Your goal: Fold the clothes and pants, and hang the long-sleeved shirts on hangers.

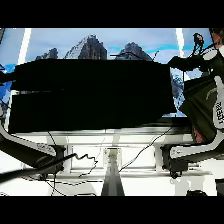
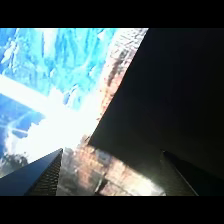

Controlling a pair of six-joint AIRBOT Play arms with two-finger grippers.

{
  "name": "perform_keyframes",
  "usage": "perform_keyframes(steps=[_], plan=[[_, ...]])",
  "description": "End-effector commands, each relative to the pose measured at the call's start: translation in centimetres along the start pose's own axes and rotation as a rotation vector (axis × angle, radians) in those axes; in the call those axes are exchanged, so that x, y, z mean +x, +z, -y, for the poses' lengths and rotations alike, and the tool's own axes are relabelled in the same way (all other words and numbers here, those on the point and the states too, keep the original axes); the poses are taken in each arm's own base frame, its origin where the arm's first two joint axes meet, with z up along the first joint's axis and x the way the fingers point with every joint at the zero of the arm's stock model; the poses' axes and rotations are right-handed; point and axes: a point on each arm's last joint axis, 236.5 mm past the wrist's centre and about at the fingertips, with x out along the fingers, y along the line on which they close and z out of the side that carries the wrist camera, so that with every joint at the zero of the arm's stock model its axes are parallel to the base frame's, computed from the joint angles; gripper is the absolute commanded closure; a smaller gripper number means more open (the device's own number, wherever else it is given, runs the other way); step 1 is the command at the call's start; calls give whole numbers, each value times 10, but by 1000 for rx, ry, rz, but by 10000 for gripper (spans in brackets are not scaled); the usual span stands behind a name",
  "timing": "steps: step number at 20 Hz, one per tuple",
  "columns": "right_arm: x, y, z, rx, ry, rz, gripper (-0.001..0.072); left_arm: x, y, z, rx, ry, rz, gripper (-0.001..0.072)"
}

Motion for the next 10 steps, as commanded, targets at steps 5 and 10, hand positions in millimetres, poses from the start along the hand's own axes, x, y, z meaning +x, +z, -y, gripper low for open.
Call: perform_keyframes(steps=[5, 10], plan=[[-30, 7, -20, -12, 31, -30, 597, -62, 16, -14, -43, 22, 88, 296], [-114, -8, -27, -55, -73, -107, 699, -148, 45, 6, -132, -116, 283, 693]])
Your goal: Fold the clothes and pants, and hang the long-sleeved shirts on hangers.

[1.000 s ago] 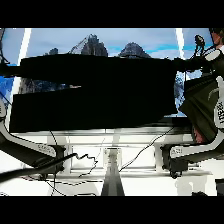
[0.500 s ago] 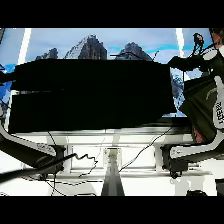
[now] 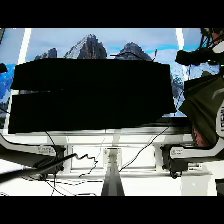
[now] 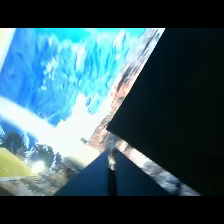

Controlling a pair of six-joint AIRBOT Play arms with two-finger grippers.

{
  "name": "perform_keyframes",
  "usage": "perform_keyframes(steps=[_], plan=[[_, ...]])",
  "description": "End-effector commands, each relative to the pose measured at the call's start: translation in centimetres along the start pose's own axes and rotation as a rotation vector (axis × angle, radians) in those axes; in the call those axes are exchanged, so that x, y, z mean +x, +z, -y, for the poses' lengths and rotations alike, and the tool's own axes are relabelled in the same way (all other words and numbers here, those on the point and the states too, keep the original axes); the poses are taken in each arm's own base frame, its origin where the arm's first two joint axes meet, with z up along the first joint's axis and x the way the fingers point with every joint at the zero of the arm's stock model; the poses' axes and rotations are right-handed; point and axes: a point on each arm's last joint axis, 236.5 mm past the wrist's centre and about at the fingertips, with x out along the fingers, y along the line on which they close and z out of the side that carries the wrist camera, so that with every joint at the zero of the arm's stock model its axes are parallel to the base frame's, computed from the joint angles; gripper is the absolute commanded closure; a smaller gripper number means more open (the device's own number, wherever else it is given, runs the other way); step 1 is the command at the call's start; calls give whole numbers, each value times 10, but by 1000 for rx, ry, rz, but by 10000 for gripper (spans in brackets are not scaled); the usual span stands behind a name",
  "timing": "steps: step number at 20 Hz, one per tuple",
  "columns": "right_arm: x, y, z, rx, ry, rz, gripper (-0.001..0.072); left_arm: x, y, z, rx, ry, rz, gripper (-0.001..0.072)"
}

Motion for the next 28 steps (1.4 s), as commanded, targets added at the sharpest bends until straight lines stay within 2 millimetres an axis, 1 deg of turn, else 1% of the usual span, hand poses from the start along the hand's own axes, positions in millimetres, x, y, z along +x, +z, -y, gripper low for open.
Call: perform_keyframes(steps=[1, 2, 4, 5, 6, 7, 9, 11, 12, 13, 14, 15, 16, 17, 18, 20, 21, 23, 26, 28], plan=[[-58, -32, 3, 18, -108, -112, 700, -55, 27, 35, -108, -179, 125, 694], [-77, -48, 6, 33, -151, -156, 701, -66, 28, 48, -107, -234, 134, 694], [-108, -75, 4, 16, -197, -172, 701, -86, 24, 74, -4, -299, 130, 694], [-119, -90, 1, 12, -211, -158, 701, -94, 19, 85, 59, -313, 118, 694], [-126, -114, 0, 14, -225, -161, 701, -99, 15, 95, 100, -327, 108, 694], [-129, -145, 1, 44, -247, -177, 701, -105, 13, 107, 115, -351, 106, 694], [-124, -202, 0, 152, -266, -179, 699, -116, 14, 135, 125, -422, 116, 694], [-112, -245, 0, 319, -280, -141, 695, -122, 14, 156, 154, -456, 121, 694], [-106, -260, 1, 409, -287, -117, 616, -124, 14, 161, 164, -462, 122, 694], [-97, -273, 3, 508, -292, -93, 402, -125, 13, 165, 171, -466, 120, 694], [-88, -285, 5, 592, -295, -86, 278, -126, 11, 165, 172, -469, 113, 694], [-78, -297, 6, 654, -296, -98, 262, -127, 7, 165, 177, -471, 98, 694], [-68, -306, 7, 688, -294, -110, 262, -130, 4, 164, 180, -472, 91, 695], [-58, -310, 5, 718, -277, -111, 261, -133, 5, 162, 177, -469, 97, 696], [-45, -308, 3, 748, -243, -88, 261, -135, 5, 157, 161, -451, 100, 696], [-27, -294, 2, 817, -188, -18, 261, -136, -3, 139, 168, -380, 70, 696], [-19, -290, 6, 863, -187, 10, 262, -137, -7, 133, 179, -357, 54, 696], [-7, -287, 15, 932, -197, 35, 261, -141, -16, 128, 187, -347, 22, 696], [9, -263, 27, 969, -181, 123, 260, -150, -27, 125, 173, -346, 12, 696], [17, -245, 34, 1041, -148, 202, 261, -151, -40, 111, 171, -294, -2, 696]])
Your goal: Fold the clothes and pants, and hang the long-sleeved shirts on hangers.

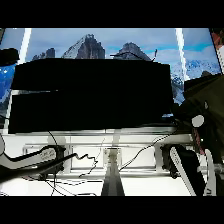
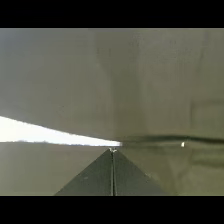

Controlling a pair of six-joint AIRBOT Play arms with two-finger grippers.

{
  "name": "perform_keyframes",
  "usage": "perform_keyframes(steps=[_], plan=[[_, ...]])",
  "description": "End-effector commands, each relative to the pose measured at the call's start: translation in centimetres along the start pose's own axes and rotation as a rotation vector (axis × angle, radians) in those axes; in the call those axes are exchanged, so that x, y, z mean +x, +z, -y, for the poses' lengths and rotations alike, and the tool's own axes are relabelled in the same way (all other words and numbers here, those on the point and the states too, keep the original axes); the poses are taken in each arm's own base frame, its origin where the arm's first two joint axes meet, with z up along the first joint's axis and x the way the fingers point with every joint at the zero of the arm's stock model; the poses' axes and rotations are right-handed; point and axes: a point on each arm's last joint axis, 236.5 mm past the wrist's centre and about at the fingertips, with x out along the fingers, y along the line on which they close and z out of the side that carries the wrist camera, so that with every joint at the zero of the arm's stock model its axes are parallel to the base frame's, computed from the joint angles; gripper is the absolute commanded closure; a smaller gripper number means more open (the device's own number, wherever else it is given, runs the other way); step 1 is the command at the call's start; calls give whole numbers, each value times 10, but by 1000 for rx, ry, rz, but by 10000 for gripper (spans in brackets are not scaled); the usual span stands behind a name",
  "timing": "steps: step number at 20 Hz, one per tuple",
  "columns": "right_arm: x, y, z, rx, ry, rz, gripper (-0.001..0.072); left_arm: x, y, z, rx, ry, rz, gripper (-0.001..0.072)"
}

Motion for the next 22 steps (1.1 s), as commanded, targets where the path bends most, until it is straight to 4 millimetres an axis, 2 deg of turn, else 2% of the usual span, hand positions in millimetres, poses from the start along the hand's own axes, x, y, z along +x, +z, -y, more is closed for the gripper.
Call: perform_keyframes(steps=[1, 3, 4, 5, 6, 9, 10, 14, 17, 19, 20, 22], plan=[[18, 31, -22, 162, 107, 107, 262, -9, -27, -19, -6, 86, -43, 696], [25, 34, -19, 173, 95, 112, 267, -8, -47, -34, -27, 122, -74, 696], [28, 32, -15, 158, 75, 105, 309, -5, -58, -41, -49, 127, -96, 696], [30, 30, -11, 141, 57, 98, 397, -1, -70, -49, -74, 132, -121, 696], [31, 30, -10, 128, 54, 98, 438, 2, -83, -57, -103, 139, -148, 696], [30, 31, -11, 67, 53, 101, 672, 5, -115, -85, -198, 165, -199, 696], [29, 32, -13, 43, 55, 104, 698, 4, -124, -95, -225, 174, -208, 695], [19, 28, -13, -68, 21, 74, 699, -7, -159, -129, -319, 216, -230, 695], [1, 27, -10, -131, 5, 82, 699, -13, -190, -148, -398, 239, -259, 694], [-13, 29, -10, -170, 7, 112, 699, -9, -216, -154, -460, 239, -299, 693], [-18, 31, -12, -184, 16, 126, 699, -6, -230, -154, -486, 231, -329, 650], [-23, 32, -16, -210, 34, 144, 698, 6, -261, -150, -539, 212, -388, 240]])
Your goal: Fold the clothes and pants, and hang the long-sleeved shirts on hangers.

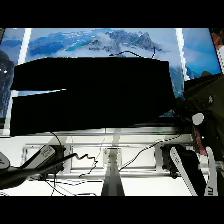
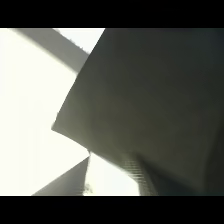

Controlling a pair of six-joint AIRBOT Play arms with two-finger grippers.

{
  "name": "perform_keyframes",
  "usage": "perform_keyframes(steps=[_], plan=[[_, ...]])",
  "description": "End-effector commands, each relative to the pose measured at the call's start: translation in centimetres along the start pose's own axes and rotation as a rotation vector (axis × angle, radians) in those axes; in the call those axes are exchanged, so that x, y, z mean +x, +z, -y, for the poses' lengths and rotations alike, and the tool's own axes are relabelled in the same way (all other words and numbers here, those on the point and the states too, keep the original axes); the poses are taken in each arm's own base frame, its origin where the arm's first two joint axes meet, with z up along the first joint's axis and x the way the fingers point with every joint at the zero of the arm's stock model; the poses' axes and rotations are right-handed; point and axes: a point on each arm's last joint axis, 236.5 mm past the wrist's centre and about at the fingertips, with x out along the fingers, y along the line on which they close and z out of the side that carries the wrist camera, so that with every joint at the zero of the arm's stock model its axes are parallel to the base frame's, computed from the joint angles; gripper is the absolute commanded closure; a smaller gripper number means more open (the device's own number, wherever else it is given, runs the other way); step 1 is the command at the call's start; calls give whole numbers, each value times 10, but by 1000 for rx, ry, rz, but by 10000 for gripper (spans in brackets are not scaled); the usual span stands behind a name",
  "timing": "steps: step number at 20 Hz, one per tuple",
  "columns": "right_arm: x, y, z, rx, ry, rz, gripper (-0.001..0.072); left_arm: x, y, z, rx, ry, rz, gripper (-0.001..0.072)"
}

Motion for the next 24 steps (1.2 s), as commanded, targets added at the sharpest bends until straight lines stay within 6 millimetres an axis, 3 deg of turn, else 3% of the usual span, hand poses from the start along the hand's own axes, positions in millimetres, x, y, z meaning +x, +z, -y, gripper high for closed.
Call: perform_keyframes(steps=[1, 4, 9, 14, 16, 18, 21, 22, 23, 24], plan=[[-11, 2, 0, -54, 0, 18, 698, 31, -42, -16, -83, -13, -105, 215], [-10, 1, -1, -46, 5, 13, 699, 55, -68, -28, -166, -22, -142, 215], [-10, 0, -3, -34, 15, 11, 698, 77, -61, -47, -444, -127, 5, 214], [-10, 1, -4, -34, 17, 14, 698, 104, -76, -62, -570, -176, -5, 206], [-10, 1, -4, -34, 17, 13, 698, 117, -75, -58, -541, -197, -23, 133], [-10, 1, -4, -34, 17, 13, 698, 128, -66, -48, -529, -246, -18, 137], [-10, 1, -4, -34, 17, 12, 698, 144, -56, -40, -505, -262, -10, 179], [-11, 1, -4, -34, 17, 13, 698, 149, -55, -39, -502, -263, -16, 229], [-11, 1, -4, -34, 17, 12, 698, 152, -56, -37, -501, -266, -23, 310], [-11, 0, -4, -32, 18, 11, 698, 155, -57, -37, -503, -269, -31, 460]])
